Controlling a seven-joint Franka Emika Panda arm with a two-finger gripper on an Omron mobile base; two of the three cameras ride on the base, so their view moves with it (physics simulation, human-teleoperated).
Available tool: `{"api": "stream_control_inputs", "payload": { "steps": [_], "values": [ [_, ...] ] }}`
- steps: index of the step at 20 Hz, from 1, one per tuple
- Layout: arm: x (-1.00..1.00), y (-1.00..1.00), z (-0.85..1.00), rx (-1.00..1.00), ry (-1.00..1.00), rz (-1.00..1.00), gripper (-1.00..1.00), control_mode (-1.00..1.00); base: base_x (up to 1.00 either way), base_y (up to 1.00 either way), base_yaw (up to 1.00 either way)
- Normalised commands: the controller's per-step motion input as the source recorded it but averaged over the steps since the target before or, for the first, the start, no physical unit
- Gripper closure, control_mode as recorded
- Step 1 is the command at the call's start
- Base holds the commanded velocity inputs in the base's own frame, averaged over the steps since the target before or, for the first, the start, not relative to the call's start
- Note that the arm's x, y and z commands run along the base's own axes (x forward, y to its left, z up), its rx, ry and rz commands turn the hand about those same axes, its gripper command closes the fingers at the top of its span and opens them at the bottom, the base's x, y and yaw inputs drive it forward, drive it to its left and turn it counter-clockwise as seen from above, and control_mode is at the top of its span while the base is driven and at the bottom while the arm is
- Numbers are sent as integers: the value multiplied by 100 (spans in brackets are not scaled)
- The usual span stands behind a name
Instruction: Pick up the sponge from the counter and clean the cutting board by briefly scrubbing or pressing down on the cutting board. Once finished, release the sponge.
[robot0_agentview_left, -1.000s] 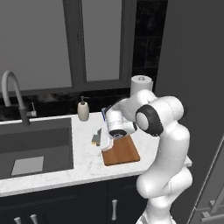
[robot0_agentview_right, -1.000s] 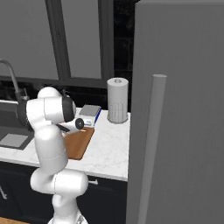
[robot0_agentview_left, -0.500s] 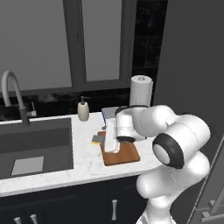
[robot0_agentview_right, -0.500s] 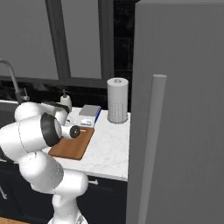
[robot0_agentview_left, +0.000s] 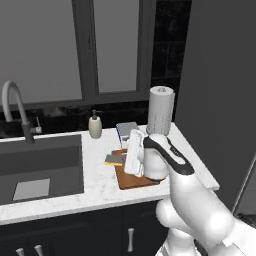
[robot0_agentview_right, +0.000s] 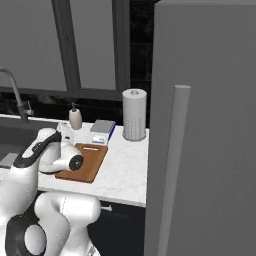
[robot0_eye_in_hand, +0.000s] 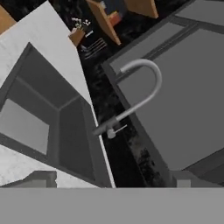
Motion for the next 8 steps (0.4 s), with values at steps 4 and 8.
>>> {"api": "stream_control_inputs", "payload": {
  "steps": [4,8],
  "values": [
    [-44,-16,100,0,-29,0,-100,-100,0,0,0],
    [-64,-41,100,4,-24,1,-100,-100,0,0,0]
  ]
}}
